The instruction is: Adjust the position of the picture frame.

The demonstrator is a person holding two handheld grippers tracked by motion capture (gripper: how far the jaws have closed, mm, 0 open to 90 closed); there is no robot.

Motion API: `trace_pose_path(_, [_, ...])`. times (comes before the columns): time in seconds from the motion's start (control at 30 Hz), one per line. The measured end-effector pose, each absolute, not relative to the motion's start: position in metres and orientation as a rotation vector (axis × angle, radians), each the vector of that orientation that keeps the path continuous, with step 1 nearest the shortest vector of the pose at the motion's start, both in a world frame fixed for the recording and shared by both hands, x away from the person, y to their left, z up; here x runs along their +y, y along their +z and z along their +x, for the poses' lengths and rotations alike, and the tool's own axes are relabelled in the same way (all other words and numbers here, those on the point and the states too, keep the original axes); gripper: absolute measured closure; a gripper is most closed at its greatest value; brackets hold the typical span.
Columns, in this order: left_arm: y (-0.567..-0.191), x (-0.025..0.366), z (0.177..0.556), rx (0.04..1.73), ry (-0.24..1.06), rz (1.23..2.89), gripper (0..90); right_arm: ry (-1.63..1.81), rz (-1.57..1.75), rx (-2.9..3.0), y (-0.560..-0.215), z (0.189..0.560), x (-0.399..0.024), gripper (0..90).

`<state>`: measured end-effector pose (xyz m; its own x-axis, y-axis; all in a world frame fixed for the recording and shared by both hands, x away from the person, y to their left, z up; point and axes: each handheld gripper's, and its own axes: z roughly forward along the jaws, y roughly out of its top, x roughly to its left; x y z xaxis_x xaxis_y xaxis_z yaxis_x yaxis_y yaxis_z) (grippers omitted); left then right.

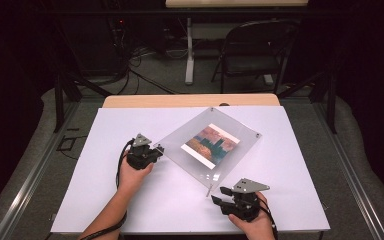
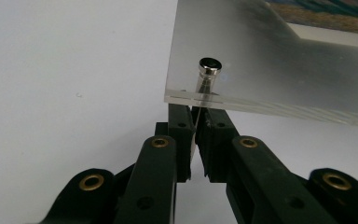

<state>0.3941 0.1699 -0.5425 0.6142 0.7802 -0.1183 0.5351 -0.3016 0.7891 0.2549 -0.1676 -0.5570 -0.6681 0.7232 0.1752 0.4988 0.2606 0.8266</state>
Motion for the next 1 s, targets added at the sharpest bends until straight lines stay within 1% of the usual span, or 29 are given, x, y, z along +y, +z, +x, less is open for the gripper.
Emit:
trace_pose_path(0.13, [-0.54,0.169,0.389,1.023,0.358,1.988,84.1,1.373,1.131,2.289,-0.557,0.256,-0.166,52.7])
trace_pose_path(0.17, [-0.54,0.169,0.388,1.02,0.357,1.989,84.1,1.387,1.127,2.286,-0.557,0.257,-0.165,53.3])
trace_pose_path(0.2, [-0.539,0.169,0.387,1.016,0.356,1.987,84.1,1.394,1.127,2.294,-0.556,0.257,-0.165,55.9])
trace_pose_path(0.23, [-0.539,0.169,0.387,1.016,0.356,1.987,84.1,1.394,1.127,2.294,-0.556,0.257,-0.165,55.9])
trace_pose_path(0.33, [-0.537,0.169,0.383,1.008,0.345,1.99,84.2,1.434,1.119,2.266,-0.552,0.255,-0.164,65.2])
trace_pose_path(0.37, [-0.537,0.169,0.382,1.001,0.339,1.991,84.2,1.447,1.134,2.238,-0.55,0.254,-0.165,72.8])
trace_pose_path(0.4, [-0.537,0.169,0.382,1.001,0.339,1.991,84.2,1.447,1.134,2.238,-0.55,0.254,-0.165,72.8])
trace_pose_path(0.43, [-0.536,0.169,0.38,0.995,0.337,1.993,84.2,1.46,1.144,2.236,-0.549,0.255,-0.166,75.4])
trace_pose_path(0.47, [-0.536,0.168,0.379,0.99,0.335,1.998,84.4,1.479,1.142,2.268,-0.547,0.255,-0.167,85.3])
trace_pose_path(0.67, [-0.533,0.17,0.374,0.97,0.328,2.007,85.0,1.465,1.154,2.289,-0.542,0.257,-0.169,85.7])
trace_pose_path(1.0, [-0.53,0.167,0.352,0.954,0.254,1.984,85.4,1.431,1.271,2.167,-0.535,0.28,-0.197,86.0])
